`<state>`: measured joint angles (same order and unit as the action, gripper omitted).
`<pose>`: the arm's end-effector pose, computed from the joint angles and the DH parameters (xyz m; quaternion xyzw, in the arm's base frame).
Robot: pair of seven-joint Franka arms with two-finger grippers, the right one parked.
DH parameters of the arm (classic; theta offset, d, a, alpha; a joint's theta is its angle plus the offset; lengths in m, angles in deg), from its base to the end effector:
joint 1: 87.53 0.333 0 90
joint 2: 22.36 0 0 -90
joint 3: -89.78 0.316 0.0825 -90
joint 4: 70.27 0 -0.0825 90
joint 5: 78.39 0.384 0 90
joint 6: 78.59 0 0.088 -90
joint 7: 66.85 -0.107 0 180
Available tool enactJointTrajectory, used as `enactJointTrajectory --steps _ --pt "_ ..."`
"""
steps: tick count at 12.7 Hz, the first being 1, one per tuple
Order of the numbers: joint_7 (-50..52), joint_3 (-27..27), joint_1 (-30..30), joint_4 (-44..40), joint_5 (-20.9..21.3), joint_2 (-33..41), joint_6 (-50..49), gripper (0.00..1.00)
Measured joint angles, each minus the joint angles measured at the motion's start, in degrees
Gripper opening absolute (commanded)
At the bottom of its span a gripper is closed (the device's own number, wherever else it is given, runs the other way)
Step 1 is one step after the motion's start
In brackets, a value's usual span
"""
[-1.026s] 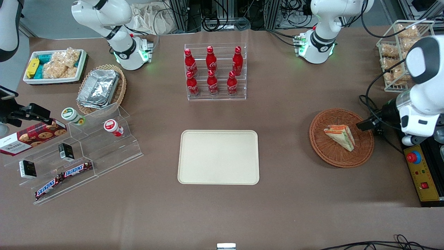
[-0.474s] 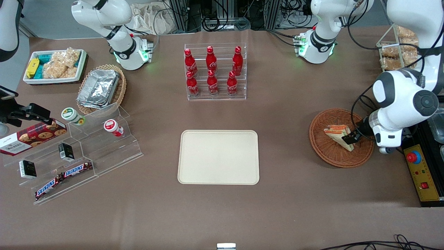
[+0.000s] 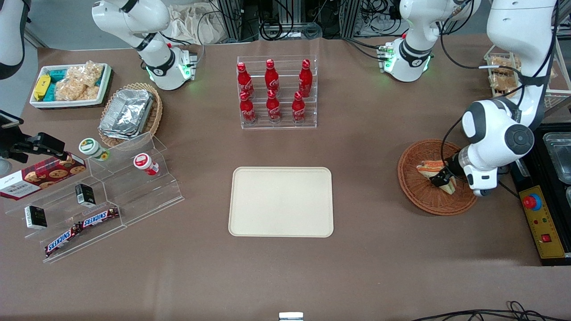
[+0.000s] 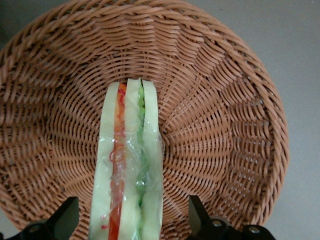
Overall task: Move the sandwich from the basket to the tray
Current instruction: 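Lower the left gripper and grasp the wrapped sandwich, then lift the sandwich and carry it toward the cream tray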
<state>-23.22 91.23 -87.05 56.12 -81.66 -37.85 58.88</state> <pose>0.5451 0.0180 0.2509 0.9127 0.4065 -0.0412 0.0004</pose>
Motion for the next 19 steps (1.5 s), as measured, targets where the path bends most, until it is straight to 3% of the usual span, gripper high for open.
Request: enactJointTrajectory --steps 1,2,8,11,14,17,19 --pt "0.1 0.0 0.0 0.0 0.0 -0.7 0.4 0.20" --pt "0.1 0.0 0.0 0.0 0.0 -1.2 0.6 0.00" --pt "-0.5 -0.3 -0.1 -1.3 2.4 0.0 -0.4 0.00" --pt "-0.8 -2.2 -0.4 -6.6 2.4 7.7 -13.5 0.00" --pt "-0.6 -9.1 -1.1 -13.0 2.3 13.1 -24.9 0.00" --pt "-0.3 -19.6 -1.6 -14.9 2.3 12.2 -24.8 0.00" --pt "-0.4 -26.3 -2.2 -14.7 2.5 9.5 -19.5 0.00"
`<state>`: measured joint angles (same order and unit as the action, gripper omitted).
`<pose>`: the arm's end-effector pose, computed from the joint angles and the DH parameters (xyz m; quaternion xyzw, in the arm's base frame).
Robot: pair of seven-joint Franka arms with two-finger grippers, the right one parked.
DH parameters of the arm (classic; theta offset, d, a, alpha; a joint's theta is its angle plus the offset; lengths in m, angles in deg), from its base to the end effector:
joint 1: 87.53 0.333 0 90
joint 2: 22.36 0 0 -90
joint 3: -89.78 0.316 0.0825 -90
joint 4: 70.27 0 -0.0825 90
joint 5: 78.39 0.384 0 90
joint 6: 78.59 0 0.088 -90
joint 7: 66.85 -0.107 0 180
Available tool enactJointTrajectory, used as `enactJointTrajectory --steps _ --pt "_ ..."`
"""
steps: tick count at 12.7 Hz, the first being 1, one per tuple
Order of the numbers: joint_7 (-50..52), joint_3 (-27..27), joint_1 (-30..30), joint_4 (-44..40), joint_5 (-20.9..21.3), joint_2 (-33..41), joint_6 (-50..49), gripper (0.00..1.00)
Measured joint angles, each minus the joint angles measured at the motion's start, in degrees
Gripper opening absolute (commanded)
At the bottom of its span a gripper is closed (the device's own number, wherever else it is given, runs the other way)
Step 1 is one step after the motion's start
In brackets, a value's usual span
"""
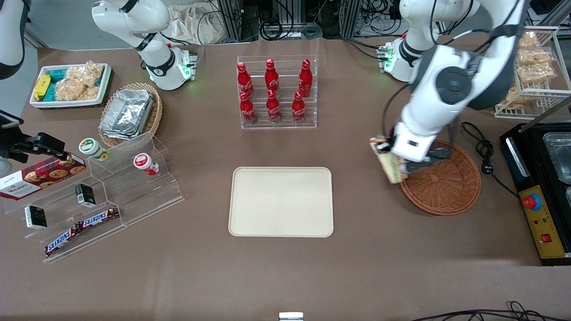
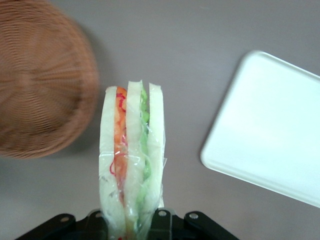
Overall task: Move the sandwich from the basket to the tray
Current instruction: 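Lift the sandwich and carry it toward the cream tray, then lower the sandwich onto the tray and open the left gripper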
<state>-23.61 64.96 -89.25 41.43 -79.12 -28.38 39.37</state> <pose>0.5220 -0.2552 0.4319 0.9884 0.1493 -0.0102 0.0266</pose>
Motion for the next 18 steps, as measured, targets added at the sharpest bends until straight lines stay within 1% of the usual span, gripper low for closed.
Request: enactJointTrajectory --steps 1,2,4,5,7,8,9,10,11,12,16,18 --pt "0.0 -2.2 -0.9 0.1 1.2 -2.1 3.4 0.00" --pt "-0.1 -3.4 -2.4 0.2 3.5 -4.6 7.0 0.02" --pt "-0.1 -3.7 -6.2 0.3 7.5 -10.4 14.0 0.03" --pt "-0.1 -3.7 -7.5 0.3 9.4 -13.5 17.2 0.08" --pt "-0.1 -3.6 -8.1 0.0 15.4 -19.2 22.5 0.22" --pt "-0.1 -3.5 -8.1 -0.9 18.0 -21.9 24.0 0.42" --pt "-0.1 -3.5 -8.2 -2.4 19.7 -24.6 24.5 0.59" --pt "-0.1 -3.5 -8.5 -4.2 20.5 -26.9 24.6 0.76" --pt "-0.1 -3.5 -8.9 -5.8 21.0 -28.7 24.6 0.90" --pt "-0.1 -3.5 -9.2 -7.1 21.3 -29.8 24.6 0.98" --pt "2.7 -3.4 -9.1 -9.6 21.4 -29.9 24.6 0.99" --pt "5.0 -2.3 -9.0 -10.6 21.4 -27.5 23.9 0.99"
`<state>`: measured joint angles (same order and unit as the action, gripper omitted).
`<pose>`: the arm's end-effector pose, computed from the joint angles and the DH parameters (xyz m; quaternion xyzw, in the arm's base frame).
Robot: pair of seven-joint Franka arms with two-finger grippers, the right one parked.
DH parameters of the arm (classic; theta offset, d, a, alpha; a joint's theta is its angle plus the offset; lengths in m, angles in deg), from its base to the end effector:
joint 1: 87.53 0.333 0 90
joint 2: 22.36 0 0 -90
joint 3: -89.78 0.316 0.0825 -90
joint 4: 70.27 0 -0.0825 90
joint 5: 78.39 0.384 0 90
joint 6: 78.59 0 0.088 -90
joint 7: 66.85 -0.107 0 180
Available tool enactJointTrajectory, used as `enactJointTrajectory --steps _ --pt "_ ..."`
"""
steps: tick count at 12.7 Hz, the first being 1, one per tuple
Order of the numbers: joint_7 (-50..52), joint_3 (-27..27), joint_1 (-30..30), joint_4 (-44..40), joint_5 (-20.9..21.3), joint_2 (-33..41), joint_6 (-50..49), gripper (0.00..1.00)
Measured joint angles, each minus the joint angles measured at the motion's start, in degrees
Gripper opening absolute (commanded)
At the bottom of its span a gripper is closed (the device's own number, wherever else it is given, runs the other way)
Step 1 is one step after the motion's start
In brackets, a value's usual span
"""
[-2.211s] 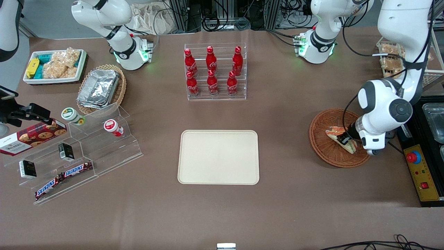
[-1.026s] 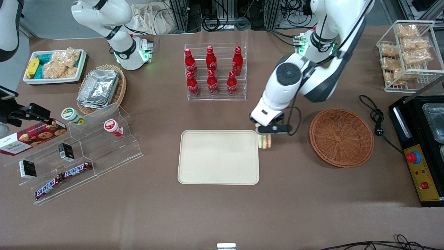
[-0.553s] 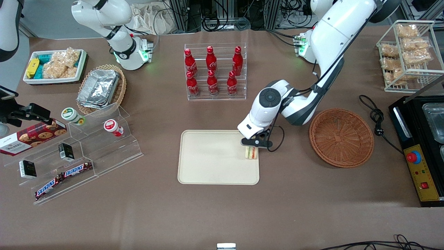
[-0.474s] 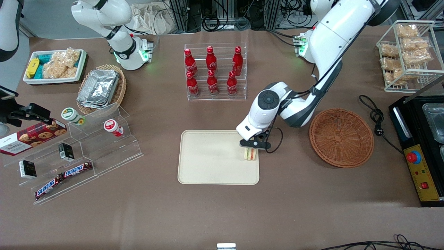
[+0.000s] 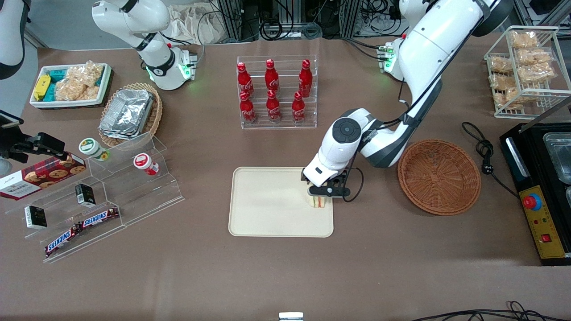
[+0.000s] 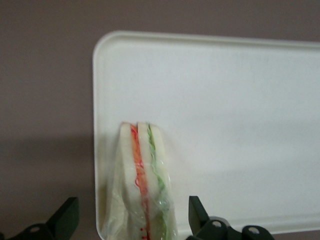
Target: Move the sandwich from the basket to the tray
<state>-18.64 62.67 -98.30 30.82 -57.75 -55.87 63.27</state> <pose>0.5556 -0.3904 0.2823 0.9946 0.0058 0.0766 0.0700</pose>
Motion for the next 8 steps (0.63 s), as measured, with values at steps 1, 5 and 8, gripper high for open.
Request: enactJointTrajectory --steps 1,5,8 --pt "0.4 1.1 0.1 -0.2 0.0 2.2 -1.3 0.99" --pt "0.1 5.3 0.2 -0.5 -5.7 12.3 -9.5 0.99" --pt "-4.3 8.1 0.2 -1.2 -11.6 18.7 -17.2 0.99"
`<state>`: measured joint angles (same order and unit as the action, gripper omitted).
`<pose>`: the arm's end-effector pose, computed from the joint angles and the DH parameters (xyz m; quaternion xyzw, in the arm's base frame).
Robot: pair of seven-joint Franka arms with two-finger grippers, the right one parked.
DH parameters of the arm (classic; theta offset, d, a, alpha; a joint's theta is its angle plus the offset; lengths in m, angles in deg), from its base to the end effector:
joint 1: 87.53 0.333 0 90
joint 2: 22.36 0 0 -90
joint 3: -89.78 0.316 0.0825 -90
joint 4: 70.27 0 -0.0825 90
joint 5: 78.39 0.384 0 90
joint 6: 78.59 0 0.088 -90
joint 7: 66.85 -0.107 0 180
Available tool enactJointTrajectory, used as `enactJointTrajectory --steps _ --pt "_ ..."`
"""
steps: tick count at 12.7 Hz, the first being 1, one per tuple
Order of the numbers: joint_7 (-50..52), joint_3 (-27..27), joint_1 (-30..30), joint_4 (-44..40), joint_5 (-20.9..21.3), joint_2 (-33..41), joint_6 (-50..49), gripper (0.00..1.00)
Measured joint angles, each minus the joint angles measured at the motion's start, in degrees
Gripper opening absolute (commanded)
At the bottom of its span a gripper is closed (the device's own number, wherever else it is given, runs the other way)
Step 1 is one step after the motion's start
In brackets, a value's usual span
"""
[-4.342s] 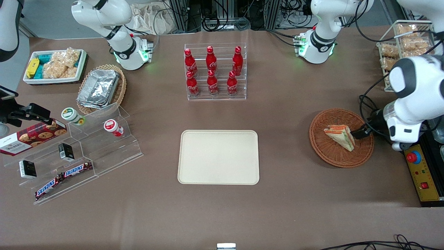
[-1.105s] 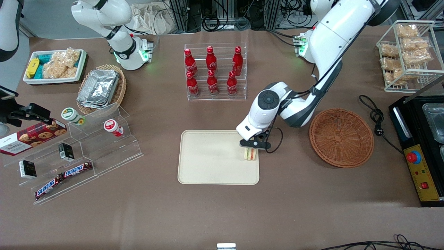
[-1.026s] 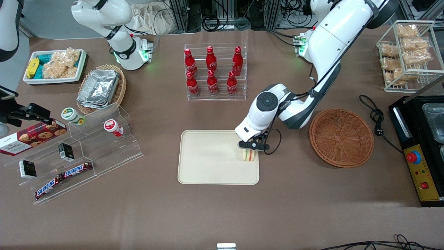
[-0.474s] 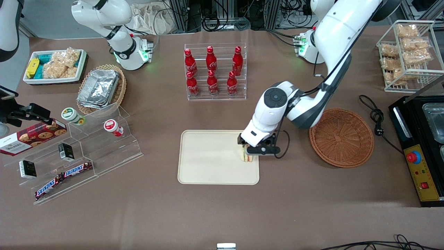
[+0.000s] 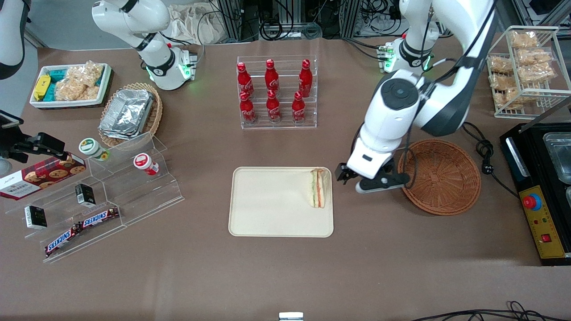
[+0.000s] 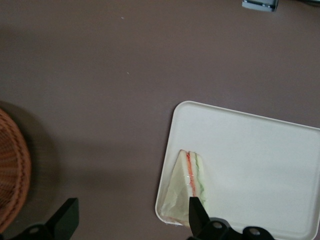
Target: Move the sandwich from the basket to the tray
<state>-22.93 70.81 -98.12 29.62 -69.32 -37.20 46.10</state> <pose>0.5744 -0.3000 0.4497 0.9906 0.0949 0.0926 0.0342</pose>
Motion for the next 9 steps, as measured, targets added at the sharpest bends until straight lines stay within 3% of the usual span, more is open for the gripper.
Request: enactJointTrajectory --steps 4,9 --pt "-13.7 6.6 0.1 -5.6 -8.6 6.1 -17.3 0.99" --pt "-31.1 16.5 1.9 -7.7 -9.8 16.3 -38.2 0.99"
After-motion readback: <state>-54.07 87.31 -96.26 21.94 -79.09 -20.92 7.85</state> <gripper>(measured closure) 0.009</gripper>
